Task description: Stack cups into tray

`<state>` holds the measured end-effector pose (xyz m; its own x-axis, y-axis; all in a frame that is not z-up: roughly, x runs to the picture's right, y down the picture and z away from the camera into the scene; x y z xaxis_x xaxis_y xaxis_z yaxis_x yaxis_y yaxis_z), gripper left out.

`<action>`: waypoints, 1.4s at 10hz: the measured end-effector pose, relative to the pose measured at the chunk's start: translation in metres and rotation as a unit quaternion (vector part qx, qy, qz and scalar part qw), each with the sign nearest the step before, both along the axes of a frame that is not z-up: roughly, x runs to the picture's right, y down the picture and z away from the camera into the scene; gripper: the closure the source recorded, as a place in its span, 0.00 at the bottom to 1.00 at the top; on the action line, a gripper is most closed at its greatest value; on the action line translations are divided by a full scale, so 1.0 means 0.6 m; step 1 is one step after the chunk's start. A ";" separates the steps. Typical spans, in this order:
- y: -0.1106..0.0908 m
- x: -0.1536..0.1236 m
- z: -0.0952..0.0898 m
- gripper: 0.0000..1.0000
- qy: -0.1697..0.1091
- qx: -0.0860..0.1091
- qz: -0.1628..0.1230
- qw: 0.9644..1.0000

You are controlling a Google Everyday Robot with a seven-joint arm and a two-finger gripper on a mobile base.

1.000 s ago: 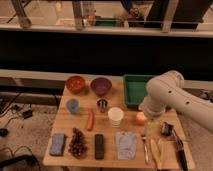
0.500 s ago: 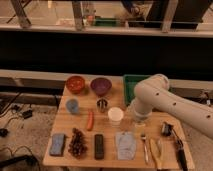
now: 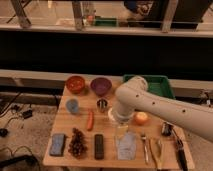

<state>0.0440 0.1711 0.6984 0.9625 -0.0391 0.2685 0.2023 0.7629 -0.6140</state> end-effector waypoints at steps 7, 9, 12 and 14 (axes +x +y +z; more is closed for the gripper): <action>-0.006 -0.095 -0.004 0.20 -0.025 0.007 -0.016 1.000; -0.007 -0.092 -0.004 0.20 -0.023 0.007 -0.015 1.000; -0.003 -0.095 -0.001 0.20 -0.026 0.004 -0.015 1.000; 0.002 -0.124 0.009 0.20 -0.037 0.003 -0.026 0.999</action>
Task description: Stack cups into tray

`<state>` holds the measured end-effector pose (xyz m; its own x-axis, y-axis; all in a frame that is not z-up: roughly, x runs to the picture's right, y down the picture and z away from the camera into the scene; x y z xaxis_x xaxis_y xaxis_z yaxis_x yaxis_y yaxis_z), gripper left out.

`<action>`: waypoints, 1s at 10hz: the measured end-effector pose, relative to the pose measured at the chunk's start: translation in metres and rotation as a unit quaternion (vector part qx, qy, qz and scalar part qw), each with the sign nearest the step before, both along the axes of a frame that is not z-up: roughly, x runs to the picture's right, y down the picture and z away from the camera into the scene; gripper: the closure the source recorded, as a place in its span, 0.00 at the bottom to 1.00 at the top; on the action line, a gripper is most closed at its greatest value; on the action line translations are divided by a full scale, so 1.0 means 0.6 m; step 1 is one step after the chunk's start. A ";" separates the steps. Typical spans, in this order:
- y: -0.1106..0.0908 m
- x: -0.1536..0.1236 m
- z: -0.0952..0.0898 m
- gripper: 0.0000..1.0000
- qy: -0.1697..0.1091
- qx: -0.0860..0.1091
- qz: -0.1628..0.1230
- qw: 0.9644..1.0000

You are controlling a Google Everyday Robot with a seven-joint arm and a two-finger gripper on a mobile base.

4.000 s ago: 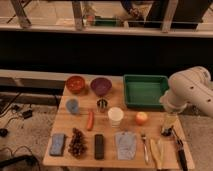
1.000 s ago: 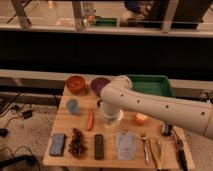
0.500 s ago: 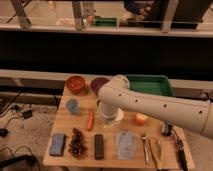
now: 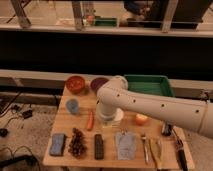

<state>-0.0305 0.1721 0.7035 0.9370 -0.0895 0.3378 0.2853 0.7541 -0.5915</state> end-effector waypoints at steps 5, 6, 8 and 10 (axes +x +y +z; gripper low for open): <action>-0.035 -0.136 0.033 0.20 -0.035 0.022 -0.017 0.999; -0.046 -0.153 0.041 0.20 -0.039 0.027 -0.018 0.999; -0.074 -0.173 0.066 0.20 -0.046 0.040 -0.017 0.998; -0.089 -0.174 0.084 0.20 -0.046 0.046 -0.010 0.998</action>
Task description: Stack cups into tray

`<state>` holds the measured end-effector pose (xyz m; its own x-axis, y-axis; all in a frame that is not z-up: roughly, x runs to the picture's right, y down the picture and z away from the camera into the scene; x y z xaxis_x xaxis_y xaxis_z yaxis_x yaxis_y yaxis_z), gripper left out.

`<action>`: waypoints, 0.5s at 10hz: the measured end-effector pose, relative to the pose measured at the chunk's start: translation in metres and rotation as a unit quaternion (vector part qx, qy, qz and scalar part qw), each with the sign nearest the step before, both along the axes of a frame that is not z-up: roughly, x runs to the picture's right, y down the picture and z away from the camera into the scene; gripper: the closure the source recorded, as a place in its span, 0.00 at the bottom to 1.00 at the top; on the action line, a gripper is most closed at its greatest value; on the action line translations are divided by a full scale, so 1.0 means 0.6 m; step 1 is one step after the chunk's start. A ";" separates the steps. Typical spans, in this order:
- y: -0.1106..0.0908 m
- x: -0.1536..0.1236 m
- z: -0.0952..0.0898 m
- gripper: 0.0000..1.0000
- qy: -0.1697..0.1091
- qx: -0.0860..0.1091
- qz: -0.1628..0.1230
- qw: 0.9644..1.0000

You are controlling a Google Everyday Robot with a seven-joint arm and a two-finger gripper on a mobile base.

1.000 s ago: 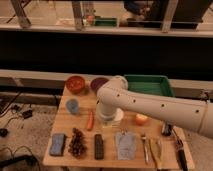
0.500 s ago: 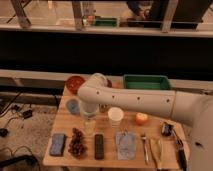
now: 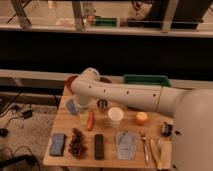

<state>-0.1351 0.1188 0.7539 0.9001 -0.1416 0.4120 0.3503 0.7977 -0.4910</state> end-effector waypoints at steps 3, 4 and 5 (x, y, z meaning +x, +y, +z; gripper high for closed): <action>0.008 -0.023 0.016 0.20 -0.006 -0.002 0.001 1.000; 0.011 -0.026 0.020 0.20 -0.006 -0.003 0.002 1.000; 0.013 -0.033 0.024 0.20 -0.007 -0.004 0.002 1.000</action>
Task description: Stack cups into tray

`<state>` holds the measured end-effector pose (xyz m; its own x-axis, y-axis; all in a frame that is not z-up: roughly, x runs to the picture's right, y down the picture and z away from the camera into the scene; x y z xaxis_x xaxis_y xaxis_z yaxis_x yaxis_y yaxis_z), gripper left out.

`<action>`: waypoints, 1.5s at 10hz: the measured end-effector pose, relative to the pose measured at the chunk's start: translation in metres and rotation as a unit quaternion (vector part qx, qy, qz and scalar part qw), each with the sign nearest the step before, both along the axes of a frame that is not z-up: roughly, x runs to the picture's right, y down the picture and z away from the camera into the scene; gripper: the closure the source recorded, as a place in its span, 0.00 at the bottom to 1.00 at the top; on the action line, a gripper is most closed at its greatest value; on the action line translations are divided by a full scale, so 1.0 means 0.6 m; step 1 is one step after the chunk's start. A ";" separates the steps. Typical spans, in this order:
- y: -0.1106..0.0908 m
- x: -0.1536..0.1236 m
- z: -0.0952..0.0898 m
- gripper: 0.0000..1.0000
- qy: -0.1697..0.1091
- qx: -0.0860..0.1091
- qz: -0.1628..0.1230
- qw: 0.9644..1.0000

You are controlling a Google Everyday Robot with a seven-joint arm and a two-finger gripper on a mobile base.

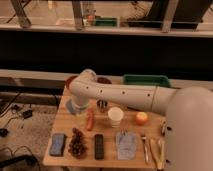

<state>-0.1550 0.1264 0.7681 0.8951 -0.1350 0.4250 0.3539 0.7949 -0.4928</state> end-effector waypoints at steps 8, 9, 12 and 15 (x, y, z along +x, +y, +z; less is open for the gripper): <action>-0.047 0.028 0.045 0.20 0.032 0.012 0.008 0.999; -0.044 0.029 0.051 0.20 0.034 0.010 0.007 0.999; -0.035 0.025 0.061 0.20 0.038 0.005 0.007 0.999; -0.040 0.026 0.067 0.20 0.042 0.006 0.009 0.999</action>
